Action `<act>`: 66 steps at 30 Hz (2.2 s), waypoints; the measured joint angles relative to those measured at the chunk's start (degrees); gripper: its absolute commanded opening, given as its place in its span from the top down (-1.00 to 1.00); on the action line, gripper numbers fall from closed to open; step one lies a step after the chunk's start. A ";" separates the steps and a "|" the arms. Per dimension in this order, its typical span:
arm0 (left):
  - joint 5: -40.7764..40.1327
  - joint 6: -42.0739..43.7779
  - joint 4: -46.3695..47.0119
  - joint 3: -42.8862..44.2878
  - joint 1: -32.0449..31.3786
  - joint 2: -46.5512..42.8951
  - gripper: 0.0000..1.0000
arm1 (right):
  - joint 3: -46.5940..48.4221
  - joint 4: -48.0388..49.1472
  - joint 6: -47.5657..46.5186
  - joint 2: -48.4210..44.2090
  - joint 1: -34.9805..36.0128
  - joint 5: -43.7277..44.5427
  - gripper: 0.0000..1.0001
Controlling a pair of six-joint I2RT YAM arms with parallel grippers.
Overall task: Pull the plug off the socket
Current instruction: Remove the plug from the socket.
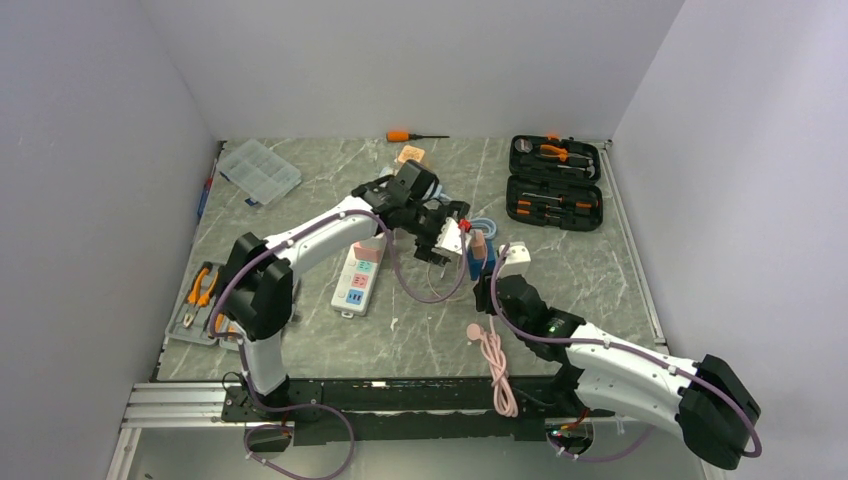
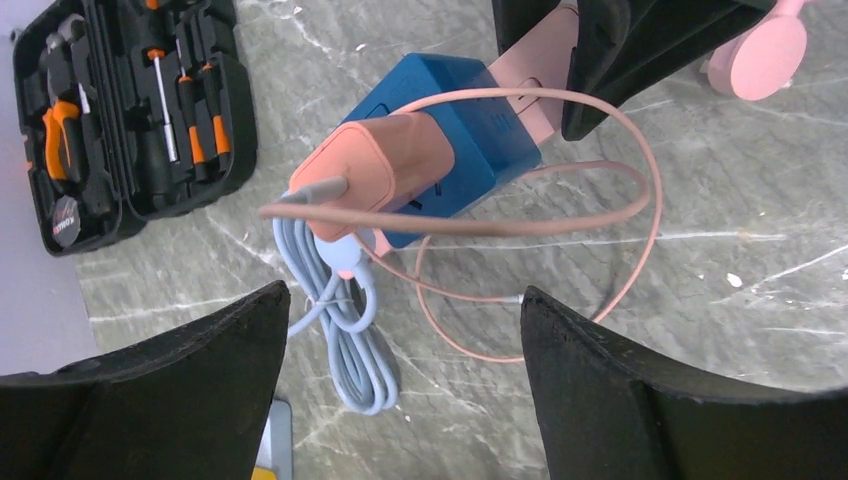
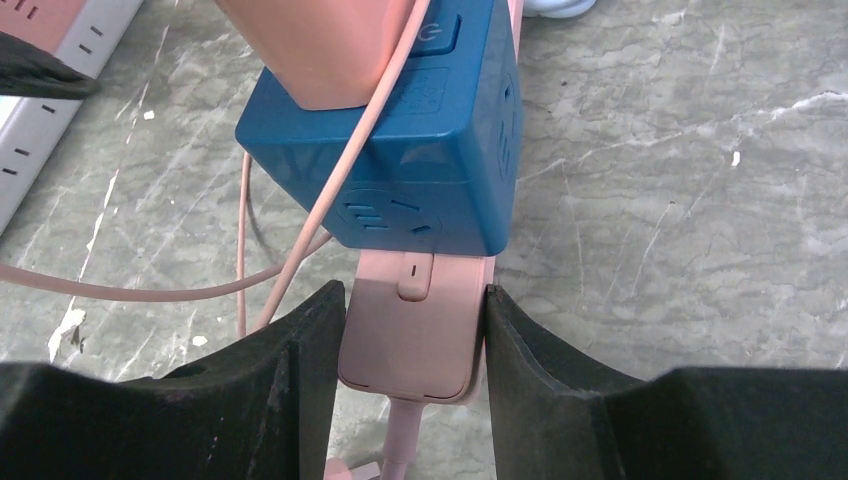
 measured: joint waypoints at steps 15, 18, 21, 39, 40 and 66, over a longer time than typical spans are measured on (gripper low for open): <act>-0.39 11.39 0.37 5.42 -2.32 10.29 -0.82 | -0.04 1.27 -3.10 0.90 -0.63 -4.09 0.87; 0.15 12.85 -0.63 6.58 -2.32 11.47 -0.79 | -0.04 1.29 -3.58 0.90 -0.63 -4.22 0.84; 1.29 15.02 -2.67 6.86 -2.32 11.52 -0.67 | -0.04 1.60 -4.37 0.90 -0.63 -4.50 0.75; 0.13 35.63 -9.99 8.41 -3.50 11.52 -0.25 | -2.27 4.70 -9.42 0.87 -0.98 -7.82 0.33; -0.13 36.06 -10.01 8.37 -3.67 11.52 -0.17 | -2.27 4.61 -9.49 0.87 -1.01 -7.87 0.17; -5.11 41.18 2.84 -7.37 -3.82 6.23 1.00 | -0.31 -5.27 8.90 -12.17 -10.78 -11.50 -0.83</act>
